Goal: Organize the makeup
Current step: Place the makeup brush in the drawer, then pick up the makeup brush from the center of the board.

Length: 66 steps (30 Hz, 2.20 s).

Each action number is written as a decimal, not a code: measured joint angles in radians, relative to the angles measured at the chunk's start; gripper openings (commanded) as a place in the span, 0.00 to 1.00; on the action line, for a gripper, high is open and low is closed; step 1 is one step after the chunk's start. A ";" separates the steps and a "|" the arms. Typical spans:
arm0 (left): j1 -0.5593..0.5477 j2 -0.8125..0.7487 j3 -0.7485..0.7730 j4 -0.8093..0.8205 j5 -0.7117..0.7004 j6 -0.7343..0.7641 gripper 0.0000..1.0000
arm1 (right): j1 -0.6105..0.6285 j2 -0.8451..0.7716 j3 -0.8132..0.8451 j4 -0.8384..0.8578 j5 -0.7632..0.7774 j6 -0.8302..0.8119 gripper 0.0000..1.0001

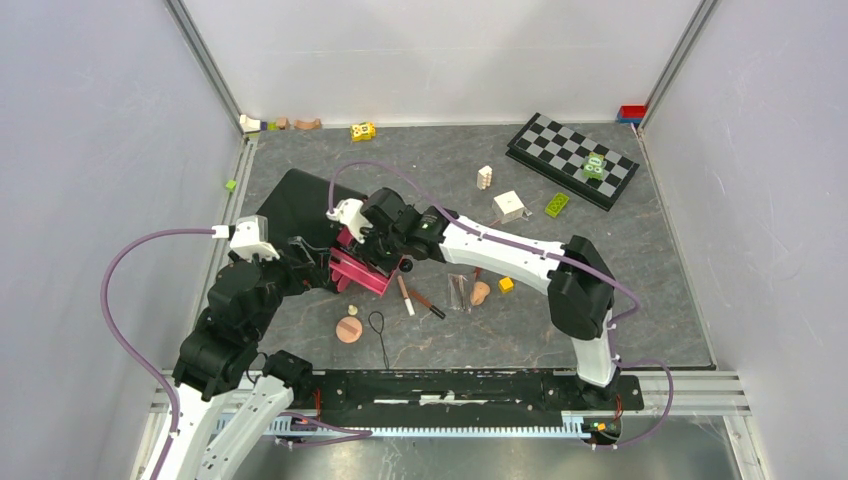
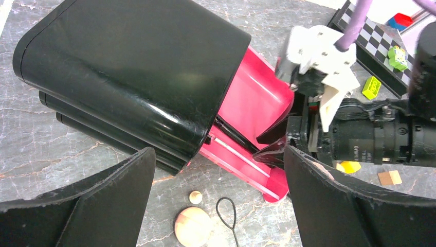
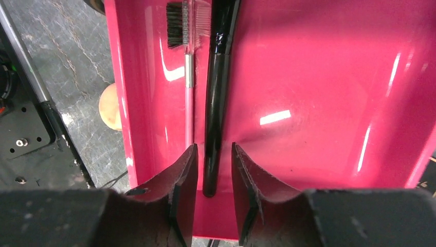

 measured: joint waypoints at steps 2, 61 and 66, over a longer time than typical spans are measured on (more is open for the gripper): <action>0.000 0.000 0.000 0.000 0.000 0.000 1.00 | 0.001 -0.014 0.000 0.001 0.014 0.004 0.37; 0.000 0.067 0.000 0.003 0.058 0.000 1.00 | -0.471 -0.590 -0.805 0.123 0.431 0.424 0.47; 0.000 0.070 0.000 0.003 0.060 0.000 1.00 | -0.543 -0.574 -0.789 0.150 0.401 0.422 0.48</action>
